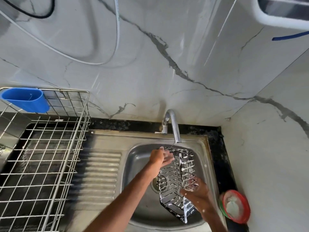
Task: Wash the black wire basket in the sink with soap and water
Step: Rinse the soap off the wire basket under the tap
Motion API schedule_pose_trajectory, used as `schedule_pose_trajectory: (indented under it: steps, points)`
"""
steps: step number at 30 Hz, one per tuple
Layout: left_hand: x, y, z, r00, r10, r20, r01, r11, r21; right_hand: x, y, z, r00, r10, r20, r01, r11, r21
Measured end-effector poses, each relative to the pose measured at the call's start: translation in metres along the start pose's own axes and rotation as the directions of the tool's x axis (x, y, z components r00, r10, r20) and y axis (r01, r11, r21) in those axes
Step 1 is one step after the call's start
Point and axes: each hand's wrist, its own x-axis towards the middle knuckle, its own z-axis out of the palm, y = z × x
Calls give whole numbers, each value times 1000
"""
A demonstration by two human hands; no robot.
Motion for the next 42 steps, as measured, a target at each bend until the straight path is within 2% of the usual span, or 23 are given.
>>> schedule_pose_trajectory:
  steps: [5, 11, 16, 20, 22, 25, 28, 32, 34, 36, 37, 39, 40, 42]
  points:
    - [8, 19, 8, 990, -119, 71, 131, 971, -202, -5, -11, 12, 996, -64, -69, 46, 971, -236]
    - [13, 39, 27, 991, -99, 92, 123, 940, -318, 14, -3, 20, 980, -150, -130, 105, 947, -304]
    - [36, 34, 44, 991, -83, 101, 95, 988, -121, 24, -6, 25, 987, -125, -100, 105, 978, -179]
    - [39, 34, 42, 992, -30, 123, 30, 1000, 4, 35, 8, 25, 987, -106, -119, 93, 989, -114]
    - [38, 38, 40, 988, -18, 153, 10, 998, 57, 44, 15, 24, 990, -111, -85, 106, 992, -64]
    - [40, 44, 36, 977, -35, 210, 26, 999, 46, 43, 13, 19, 998, -56, 8, 55, 994, 95]
    - [32, 49, 33, 964, -90, 249, 75, 995, 70, 43, 13, 13, 996, -80, 35, 70, 969, 238]
    - [30, 45, 25, 950, -122, 286, 130, 991, -9, 39, 3, 12, 995, -39, 92, 2, 928, 372]
    - [26, 44, 22, 944, -131, 301, 147, 989, -30, 45, 9, 10, 994, -8, 113, -36, 924, 380]
    - [25, 40, 18, 937, -146, 316, 169, 985, -45, 48, 10, 8, 993, 28, 117, -62, 953, 296]
    - [26, 37, 15, 937, -142, 321, 168, 984, -56, 49, 8, 6, 998, 10, 69, -24, 979, 203]
    - [26, 31, 8, 934, -136, 329, 171, 982, -79, 46, -9, 0, 985, -133, -108, 140, 988, 66]
    - [24, 29, 5, 935, -138, 326, 177, 980, -93, 41, -24, -4, 952, -237, -195, 242, 970, 0]
    - [22, 24, -2, 934, -143, 328, 192, 974, -123, 29, -54, -3, 869, -455, -195, 436, 890, -133]
